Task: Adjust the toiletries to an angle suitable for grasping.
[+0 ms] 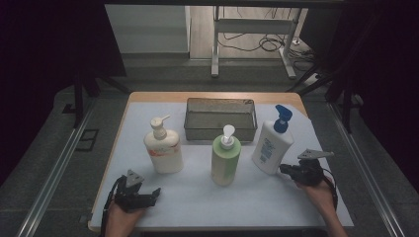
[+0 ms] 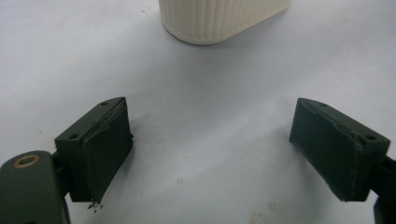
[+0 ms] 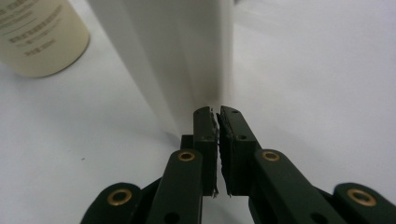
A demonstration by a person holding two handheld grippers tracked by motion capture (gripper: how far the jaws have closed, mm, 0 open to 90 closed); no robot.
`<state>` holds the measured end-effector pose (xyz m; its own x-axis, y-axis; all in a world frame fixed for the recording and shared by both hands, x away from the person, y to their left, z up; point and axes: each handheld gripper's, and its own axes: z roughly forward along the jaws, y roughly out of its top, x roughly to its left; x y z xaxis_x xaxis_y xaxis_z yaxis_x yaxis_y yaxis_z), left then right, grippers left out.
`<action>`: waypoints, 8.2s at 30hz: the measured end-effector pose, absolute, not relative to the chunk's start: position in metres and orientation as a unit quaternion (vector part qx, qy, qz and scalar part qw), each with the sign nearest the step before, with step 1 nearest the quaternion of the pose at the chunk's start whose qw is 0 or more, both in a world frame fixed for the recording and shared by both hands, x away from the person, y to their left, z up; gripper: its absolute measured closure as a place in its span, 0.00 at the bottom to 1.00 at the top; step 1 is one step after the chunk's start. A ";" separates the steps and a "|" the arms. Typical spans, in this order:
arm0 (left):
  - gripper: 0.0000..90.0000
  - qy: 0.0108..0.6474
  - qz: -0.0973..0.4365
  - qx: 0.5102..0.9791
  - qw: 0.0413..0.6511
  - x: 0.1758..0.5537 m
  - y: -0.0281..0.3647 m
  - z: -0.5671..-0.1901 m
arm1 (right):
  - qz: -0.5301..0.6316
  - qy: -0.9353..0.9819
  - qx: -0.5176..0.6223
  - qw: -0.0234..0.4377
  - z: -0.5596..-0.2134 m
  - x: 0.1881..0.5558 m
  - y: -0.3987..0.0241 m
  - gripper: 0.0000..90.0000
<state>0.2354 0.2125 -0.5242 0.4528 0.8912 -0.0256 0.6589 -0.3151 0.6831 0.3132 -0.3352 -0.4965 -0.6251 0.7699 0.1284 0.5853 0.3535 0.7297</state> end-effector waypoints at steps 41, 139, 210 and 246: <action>0.14 0.490 0.182 0.790 0.319 0.235 0.213 -0.524 | 0.402 0.801 0.417 0.155 -0.432 0.282 -0.318 0.43; 0.14 0.489 0.182 0.790 0.321 0.236 0.213 -0.524 | 0.386 0.805 0.402 0.204 -0.375 0.329 -0.272 0.44; 0.14 0.490 0.181 0.790 0.321 0.236 0.213 -0.524 | 0.426 0.802 0.362 0.210 -0.295 0.391 -0.209 0.45; 0.14 0.490 0.181 0.790 0.321 0.236 0.213 -0.524 | 0.443 0.794 0.353 0.220 -0.293 0.439 -0.151 0.45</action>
